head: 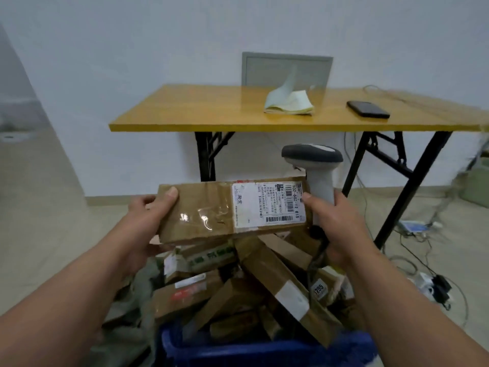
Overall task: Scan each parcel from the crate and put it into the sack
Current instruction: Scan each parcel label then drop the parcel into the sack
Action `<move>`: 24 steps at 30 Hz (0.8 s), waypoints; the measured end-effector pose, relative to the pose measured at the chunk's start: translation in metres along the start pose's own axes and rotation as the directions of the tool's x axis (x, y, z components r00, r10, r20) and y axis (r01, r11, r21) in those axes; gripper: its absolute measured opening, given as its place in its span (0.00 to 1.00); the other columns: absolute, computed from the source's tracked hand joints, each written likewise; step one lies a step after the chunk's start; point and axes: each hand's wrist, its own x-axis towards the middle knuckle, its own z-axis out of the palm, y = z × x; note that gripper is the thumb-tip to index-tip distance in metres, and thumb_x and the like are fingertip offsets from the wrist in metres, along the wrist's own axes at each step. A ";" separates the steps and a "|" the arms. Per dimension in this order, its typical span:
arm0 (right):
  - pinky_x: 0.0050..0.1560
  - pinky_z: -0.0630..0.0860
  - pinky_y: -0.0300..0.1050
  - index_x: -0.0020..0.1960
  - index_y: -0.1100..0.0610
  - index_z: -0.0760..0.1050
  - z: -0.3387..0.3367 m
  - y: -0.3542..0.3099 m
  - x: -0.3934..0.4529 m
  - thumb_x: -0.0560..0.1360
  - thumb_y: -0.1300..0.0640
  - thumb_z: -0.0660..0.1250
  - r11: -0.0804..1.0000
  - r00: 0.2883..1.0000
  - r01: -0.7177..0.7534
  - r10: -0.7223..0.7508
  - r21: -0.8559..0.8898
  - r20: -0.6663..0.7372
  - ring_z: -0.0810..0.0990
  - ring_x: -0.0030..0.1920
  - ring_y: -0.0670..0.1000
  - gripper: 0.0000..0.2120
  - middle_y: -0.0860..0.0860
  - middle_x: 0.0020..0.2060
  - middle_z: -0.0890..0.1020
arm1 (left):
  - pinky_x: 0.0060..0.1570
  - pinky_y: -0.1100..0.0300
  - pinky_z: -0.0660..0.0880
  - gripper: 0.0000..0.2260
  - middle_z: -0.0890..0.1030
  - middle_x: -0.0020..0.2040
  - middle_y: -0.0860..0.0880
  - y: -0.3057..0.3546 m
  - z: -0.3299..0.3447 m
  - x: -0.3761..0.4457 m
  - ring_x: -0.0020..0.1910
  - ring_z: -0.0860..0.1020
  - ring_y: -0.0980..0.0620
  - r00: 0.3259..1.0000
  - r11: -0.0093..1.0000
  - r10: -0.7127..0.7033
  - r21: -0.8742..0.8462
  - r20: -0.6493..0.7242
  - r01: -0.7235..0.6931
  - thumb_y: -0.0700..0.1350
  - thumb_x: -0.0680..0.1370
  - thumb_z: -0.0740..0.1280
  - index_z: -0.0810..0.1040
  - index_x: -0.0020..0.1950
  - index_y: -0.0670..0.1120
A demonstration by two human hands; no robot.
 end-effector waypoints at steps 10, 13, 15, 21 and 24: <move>0.43 0.84 0.56 0.55 0.52 0.75 0.026 -0.047 -0.066 0.75 0.55 0.72 0.991 0.988 0.128 -0.130 0.034 0.083 0.86 0.43 0.56 0.11 0.57 0.46 0.85 | 0.41 0.47 0.80 0.37 0.81 0.45 0.41 -0.033 -0.053 -0.089 0.42 0.77 0.44 0.913 0.966 -0.217 0.211 0.346 0.150 0.51 0.55 0.82 0.75 0.60 0.43; 0.35 0.83 0.44 0.58 0.54 0.74 0.040 -0.047 -0.074 0.74 0.53 0.72 0.986 0.982 0.168 -0.165 -0.022 0.091 0.86 0.39 0.50 0.14 0.55 0.47 0.83 | 0.45 0.46 0.79 0.33 0.84 0.50 0.42 -0.047 -0.059 -0.096 0.45 0.82 0.46 0.847 0.953 -0.272 0.253 0.457 0.169 0.52 0.56 0.83 0.79 0.59 0.50; 0.34 0.80 0.42 0.57 0.52 0.75 0.051 -0.044 -0.076 0.74 0.52 0.72 0.986 0.981 0.166 -0.165 -0.005 0.100 0.85 0.37 0.50 0.13 0.54 0.45 0.83 | 0.58 0.37 0.74 0.31 0.83 0.56 0.42 -0.056 -0.064 -0.095 0.52 0.82 0.42 0.785 0.941 -0.313 0.284 0.534 0.182 0.51 0.58 0.83 0.80 0.60 0.52; 0.37 0.80 0.47 0.49 0.45 0.78 0.079 -0.023 -0.074 0.74 0.49 0.72 0.993 0.989 0.086 -0.095 0.085 0.116 0.85 0.39 0.49 0.05 0.49 0.39 0.84 | 0.66 0.36 0.69 0.36 0.79 0.63 0.36 -0.090 -0.069 -0.081 0.63 0.76 0.33 0.706 0.956 -0.291 0.217 0.646 0.196 0.37 0.65 0.78 0.69 0.70 0.41; 0.43 0.80 0.49 0.44 0.38 0.79 0.082 -0.011 -0.076 0.71 0.46 0.73 0.991 0.990 0.032 -0.049 0.129 0.132 0.84 0.43 0.49 0.04 0.46 0.39 0.84 | 0.65 0.35 0.70 0.40 0.79 0.62 0.34 -0.108 -0.072 -0.077 0.61 0.77 0.33 0.791 0.965 -0.248 0.074 0.559 0.251 0.35 0.61 0.79 0.68 0.70 0.40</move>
